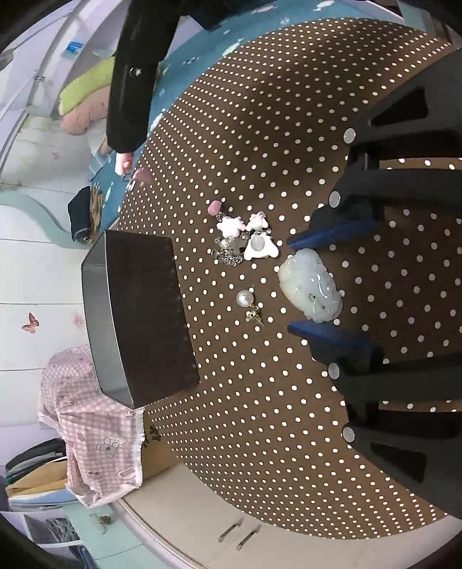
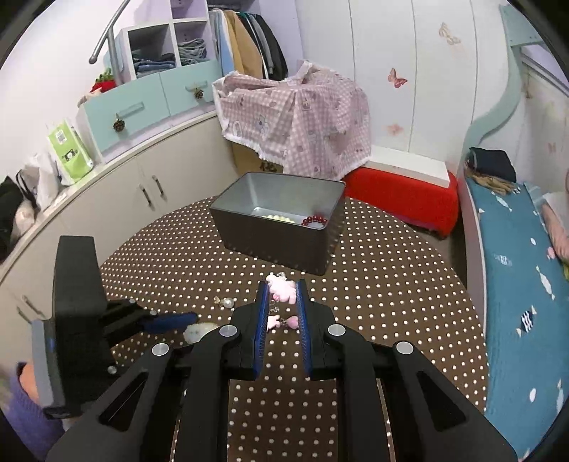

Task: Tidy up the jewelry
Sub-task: 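Lower the jade pendant into the grey box with the left tool while the right tool drops pink charms there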

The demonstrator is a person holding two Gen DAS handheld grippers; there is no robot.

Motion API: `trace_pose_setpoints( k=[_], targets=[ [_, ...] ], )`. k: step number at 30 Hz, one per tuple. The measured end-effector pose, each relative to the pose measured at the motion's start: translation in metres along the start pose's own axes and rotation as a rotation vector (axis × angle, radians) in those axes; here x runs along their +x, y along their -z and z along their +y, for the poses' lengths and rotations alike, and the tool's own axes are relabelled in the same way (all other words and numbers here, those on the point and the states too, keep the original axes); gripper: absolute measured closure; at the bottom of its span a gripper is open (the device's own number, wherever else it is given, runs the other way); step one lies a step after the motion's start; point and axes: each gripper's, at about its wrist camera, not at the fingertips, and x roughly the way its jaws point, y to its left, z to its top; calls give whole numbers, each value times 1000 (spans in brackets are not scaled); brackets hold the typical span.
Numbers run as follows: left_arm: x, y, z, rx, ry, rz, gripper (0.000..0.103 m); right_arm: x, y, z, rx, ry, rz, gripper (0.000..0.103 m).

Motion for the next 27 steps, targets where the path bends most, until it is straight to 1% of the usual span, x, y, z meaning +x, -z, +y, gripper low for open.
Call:
trace_pose_setpoints(
  k=[3,5,7,9,12,16,18,19,21,23,25,27],
  targets=[
    [0,-1,7,-31,14,-10,64,0,0,1,-1,-3,-1,87],
    [2,-5,18,-62,46,-10,64,1,-1,2,-2,-6,0,87],
    [2,-8,28,-91,44,-7,64,2,-3,1,-4,-8,-2,87],
    [0,-9,36,-110,37,-17,64,2,-6,1,-4,-11,-4,87],
    [-10,-18,48,-135,49,-43,64,5,-13,1,-8,-12,-11,87],
    [-30,-41,55,-131,48,-111,64,6,-29,2,-14,-12,-33,87],
    [-39,-57,59,-135,63,-146,64,7,-40,2,-19,-12,-43,87],
    [-43,-69,61,-131,59,-167,64,8,-45,2,-20,-13,-50,87],
    [-44,-88,62,-121,53,-184,64,12,-56,0,-20,-14,-58,87],
    [-40,-106,62,-115,61,-190,64,19,-66,-3,-17,-15,-63,87],
    [-31,-122,65,-126,87,-181,64,26,-74,-5,-14,-13,-59,87],
    [-21,-132,68,-130,74,-160,64,37,-82,-9,-9,-11,-52,87]
  ],
)
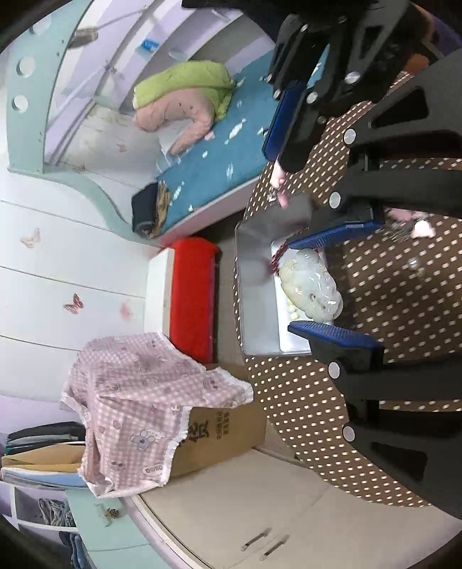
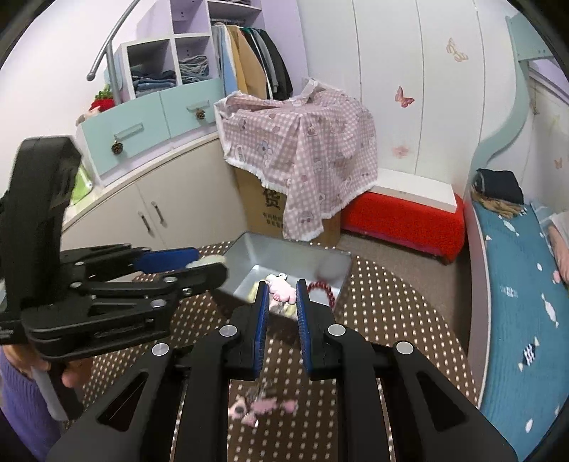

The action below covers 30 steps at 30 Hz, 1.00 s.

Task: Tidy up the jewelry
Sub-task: 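Lower the jade pendant into the grey box with the left tool while the right tool drops pink charms there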

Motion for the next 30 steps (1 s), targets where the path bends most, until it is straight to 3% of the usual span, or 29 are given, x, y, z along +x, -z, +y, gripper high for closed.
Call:
trace_pose_setpoints(
  k=[11,26,27,30],
  targets=[
    [54,-7,7,4,-22,97,63,62,-1,-8,1,13,93,87],
    [53,-5,8,6,-35,92,63,79,9,-13,26,9,130,85],
    [52,-5,8,4,-38,91,62,78,10,-13,28,11,133,85],
    [41,-5,7,-3,-58,61,47,72,9,-13,31,21,122,82]
  ],
)
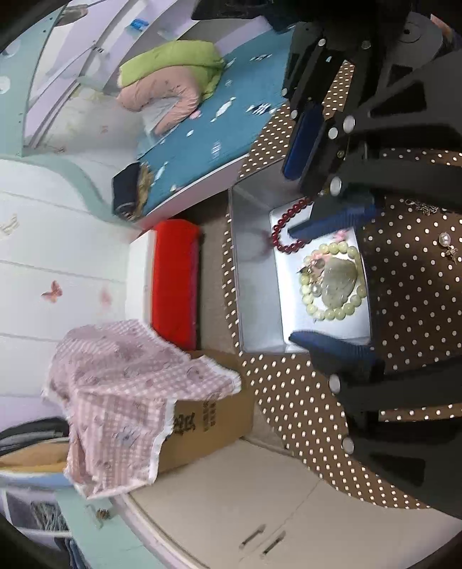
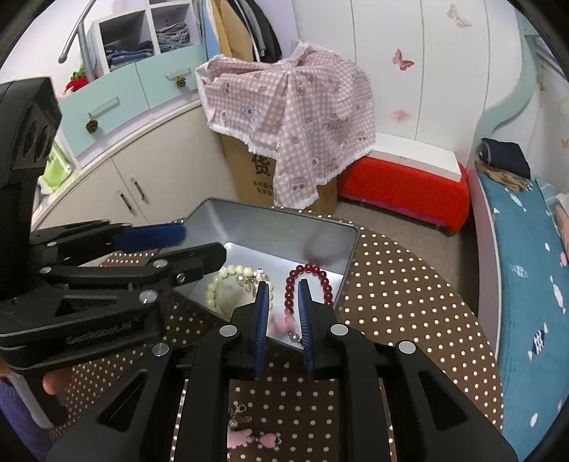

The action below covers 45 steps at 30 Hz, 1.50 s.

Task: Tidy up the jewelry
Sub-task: 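Lower the jade pendant into the grey box with the left tool while the right tool drops pink charms there, then withdraw both tools and grasp silver earring and pink charm cluster with each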

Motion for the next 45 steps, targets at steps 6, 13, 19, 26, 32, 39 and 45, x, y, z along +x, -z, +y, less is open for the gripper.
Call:
trace_pose_setpoints(
  k=[6,13,19,26,32,39,45],
  targets=[
    [-36,8,-6,11,-8,-73,40,-34,6,6,-17,22,-56,57],
    [-81,37,-9,5,-35,-152,36,-77,25,9,-9,31,-99,57],
    [-88,69,-8,6,-38,-145,36,-96,55,11,-6,41,-95,57],
    [-67,105,-8,2,-23,-68,36,-85,95,2,34,50,-30,57],
    [-42,121,-17,35,-11,-5,37,-70,116,-5,61,42,14,57],
    [-22,122,-27,62,-17,32,46,-57,122,-13,69,31,36,57],
    [-13,122,-29,55,-14,48,61,-47,120,-15,64,16,49,57]
  ],
)
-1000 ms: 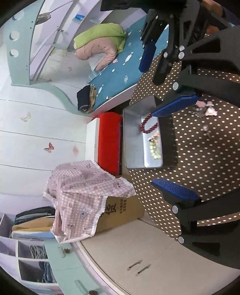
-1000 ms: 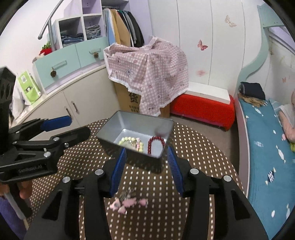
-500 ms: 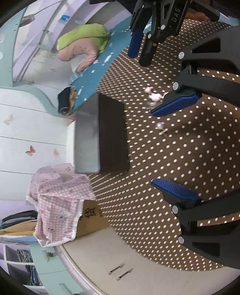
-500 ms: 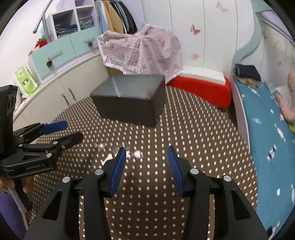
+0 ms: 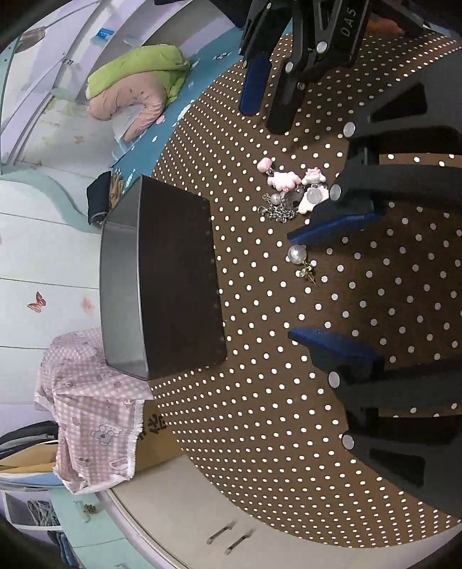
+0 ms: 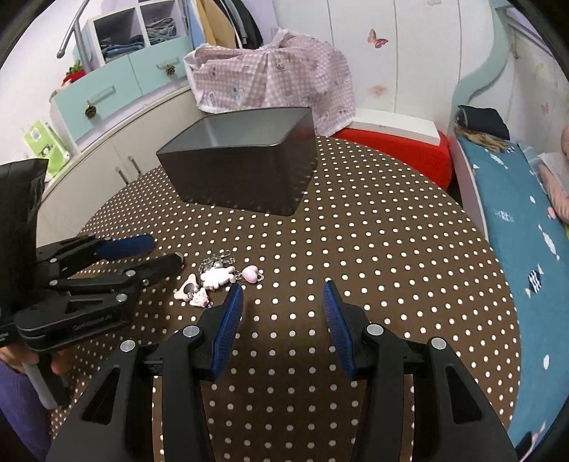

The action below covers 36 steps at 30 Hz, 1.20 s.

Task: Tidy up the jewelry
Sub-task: 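Withdraw both tools and grasp silver earring and pink charm cluster with each, then carry the silver earring into the box with the left tool while the right tool drops pink charms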

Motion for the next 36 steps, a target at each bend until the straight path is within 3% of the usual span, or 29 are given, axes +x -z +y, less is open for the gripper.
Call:
trace_pose_setpoints(
  k=[7,19,25,36],
  targets=[
    [-5,-4,-3,1,-13,-1,94,10,-5,6,-42,-7,14,57],
    [-18,1,22,-97,15,-15,94,28,-16,26,-179,31,44,58],
    [-22,2,30,-121,37,-23,94,32,-16,42,-254,-4,61,89],
    [-46,-4,38,-141,98,-69,94,-10,-28,40,-198,-36,-19,91]
  ],
)
